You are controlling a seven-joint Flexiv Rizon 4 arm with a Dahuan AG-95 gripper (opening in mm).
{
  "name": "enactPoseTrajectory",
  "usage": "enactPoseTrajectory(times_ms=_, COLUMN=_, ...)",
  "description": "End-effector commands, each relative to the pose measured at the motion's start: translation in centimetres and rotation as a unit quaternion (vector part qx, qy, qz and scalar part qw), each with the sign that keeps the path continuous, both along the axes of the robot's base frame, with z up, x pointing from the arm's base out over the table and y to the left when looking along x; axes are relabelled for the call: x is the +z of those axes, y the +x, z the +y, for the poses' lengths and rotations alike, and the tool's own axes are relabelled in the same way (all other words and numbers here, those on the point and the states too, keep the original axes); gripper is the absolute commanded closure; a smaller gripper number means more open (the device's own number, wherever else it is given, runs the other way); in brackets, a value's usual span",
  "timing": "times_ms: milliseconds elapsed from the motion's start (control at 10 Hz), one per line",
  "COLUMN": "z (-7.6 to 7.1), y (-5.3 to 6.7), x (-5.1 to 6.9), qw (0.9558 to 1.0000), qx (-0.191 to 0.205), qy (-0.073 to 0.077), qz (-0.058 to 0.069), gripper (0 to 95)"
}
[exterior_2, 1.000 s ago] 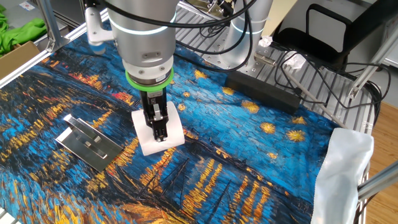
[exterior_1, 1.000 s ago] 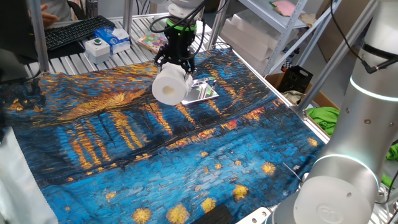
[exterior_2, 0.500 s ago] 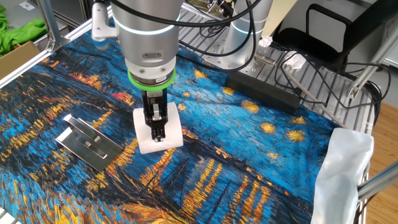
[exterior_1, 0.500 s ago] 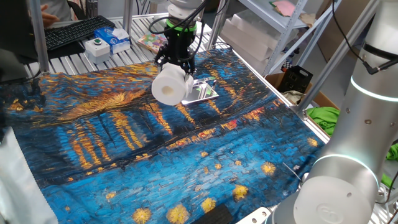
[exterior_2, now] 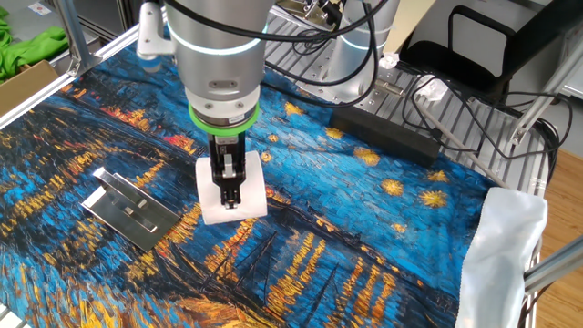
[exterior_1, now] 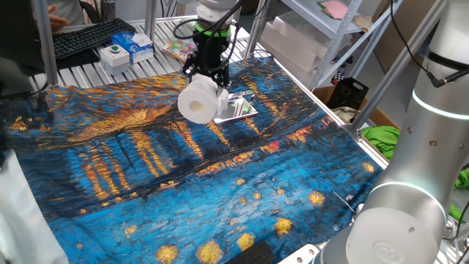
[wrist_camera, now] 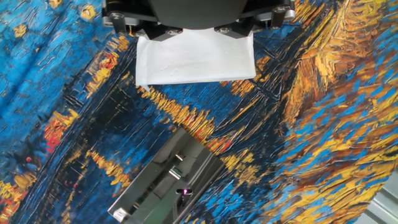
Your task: Put the toilet paper on its holder
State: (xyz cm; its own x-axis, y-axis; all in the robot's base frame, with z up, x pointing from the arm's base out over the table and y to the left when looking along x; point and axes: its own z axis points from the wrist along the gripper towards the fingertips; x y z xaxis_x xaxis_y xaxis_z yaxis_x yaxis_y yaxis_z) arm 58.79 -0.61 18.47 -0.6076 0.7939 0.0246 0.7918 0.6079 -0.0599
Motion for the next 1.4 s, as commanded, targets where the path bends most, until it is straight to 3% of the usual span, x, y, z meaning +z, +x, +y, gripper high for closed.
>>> enactPoseTrajectory(times_ms=100, z=0.0, y=0.0, x=0.1, qw=0.9996, qx=-0.030, qy=-0.002, qz=0.000, gripper=95.0)
enactPoseTrajectory(times_ms=500, z=0.1, y=-0.4, x=0.3, qw=0.9989, qx=-0.045, qy=-0.012, qz=-0.002, gripper=95.0)
enactPoseTrajectory(times_ms=700, z=-0.3, y=-0.8, x=0.6, qw=0.9991, qx=-0.042, qy=-0.010, qz=-0.001, gripper=95.0)
enactPoseTrajectory(times_ms=1000, z=-2.8, y=-2.0, x=1.2, qw=0.9994, qx=-0.035, qy=0.001, qz=0.003, gripper=95.0)
enactPoseTrajectory(times_ms=1200, z=-4.1, y=-2.3, x=1.5, qw=0.9961, qx=-0.088, qy=-0.002, qz=-0.001, gripper=95.0)
enactPoseTrajectory(times_ms=1300, z=-4.8, y=-2.4, x=1.4, qw=0.9946, qx=-0.103, qy=-0.011, qz=-0.005, gripper=95.0)
enactPoseTrajectory(times_ms=1400, z=-5.3, y=-2.6, x=1.3, qw=0.9944, qx=-0.104, qy=-0.009, qz=-0.010, gripper=95.0)
